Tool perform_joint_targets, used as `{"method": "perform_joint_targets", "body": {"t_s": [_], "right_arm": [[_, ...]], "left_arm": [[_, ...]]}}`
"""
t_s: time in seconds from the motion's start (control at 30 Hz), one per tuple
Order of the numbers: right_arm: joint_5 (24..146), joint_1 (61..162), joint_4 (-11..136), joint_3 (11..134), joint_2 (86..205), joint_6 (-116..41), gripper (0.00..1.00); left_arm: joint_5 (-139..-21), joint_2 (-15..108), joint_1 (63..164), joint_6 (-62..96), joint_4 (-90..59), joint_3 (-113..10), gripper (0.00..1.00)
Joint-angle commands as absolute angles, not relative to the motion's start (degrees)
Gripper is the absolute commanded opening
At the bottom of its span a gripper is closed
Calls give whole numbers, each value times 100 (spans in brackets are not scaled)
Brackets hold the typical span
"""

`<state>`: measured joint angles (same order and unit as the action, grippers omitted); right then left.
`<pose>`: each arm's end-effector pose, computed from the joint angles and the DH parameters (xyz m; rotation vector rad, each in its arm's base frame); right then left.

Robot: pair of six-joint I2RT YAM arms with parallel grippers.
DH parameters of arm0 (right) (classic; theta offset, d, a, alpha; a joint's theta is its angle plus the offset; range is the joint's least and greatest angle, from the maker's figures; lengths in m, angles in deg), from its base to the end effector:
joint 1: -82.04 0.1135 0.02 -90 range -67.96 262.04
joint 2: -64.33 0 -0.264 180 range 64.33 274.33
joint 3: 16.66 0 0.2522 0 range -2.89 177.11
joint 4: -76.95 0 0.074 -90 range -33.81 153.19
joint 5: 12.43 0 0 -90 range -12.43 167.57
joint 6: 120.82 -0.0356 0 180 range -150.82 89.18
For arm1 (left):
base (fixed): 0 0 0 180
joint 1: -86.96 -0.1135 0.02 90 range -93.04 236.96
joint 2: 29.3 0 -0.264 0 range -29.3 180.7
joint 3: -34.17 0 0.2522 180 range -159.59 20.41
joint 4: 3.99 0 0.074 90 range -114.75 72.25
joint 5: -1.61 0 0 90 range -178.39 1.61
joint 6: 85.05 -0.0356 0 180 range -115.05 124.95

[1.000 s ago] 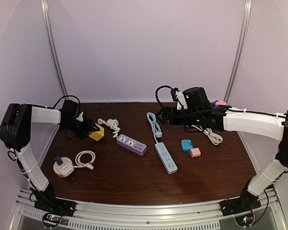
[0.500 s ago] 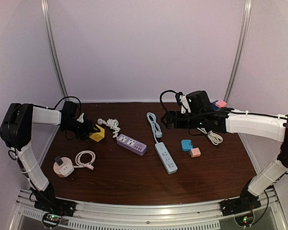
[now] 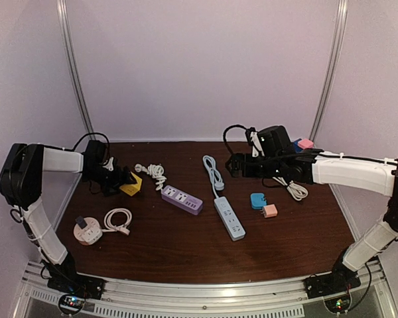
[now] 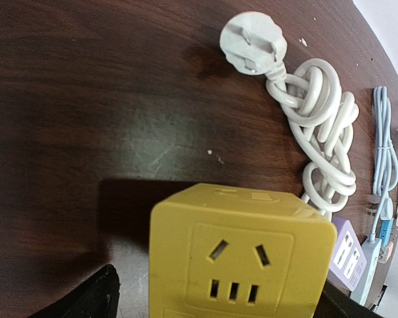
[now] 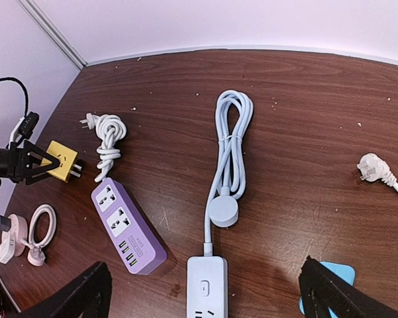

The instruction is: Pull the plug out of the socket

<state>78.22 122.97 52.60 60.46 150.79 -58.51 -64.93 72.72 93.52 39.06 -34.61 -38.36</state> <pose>0.2594 0.2255 0.2753 -0.2655 2.2283 0.6875 0.3438 -0.0538 0.1551 -0.4957 2.6482 -0.7733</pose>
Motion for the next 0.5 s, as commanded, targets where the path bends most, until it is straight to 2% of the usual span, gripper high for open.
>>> {"method": "perform_joint_targets", "body": {"t_s": [0.0, 0.47], "right_arm": [[7413, 12257, 5185, 6017, 14960, -6046, 100], [7536, 11786, 5266, 5898, 15293, -6647, 100]], "left_arm": [[-6991, 6995, 9293, 3735, -3691, -3778, 95], [-7380, 6744, 9298, 3524, -3979, -3976, 96]]}}
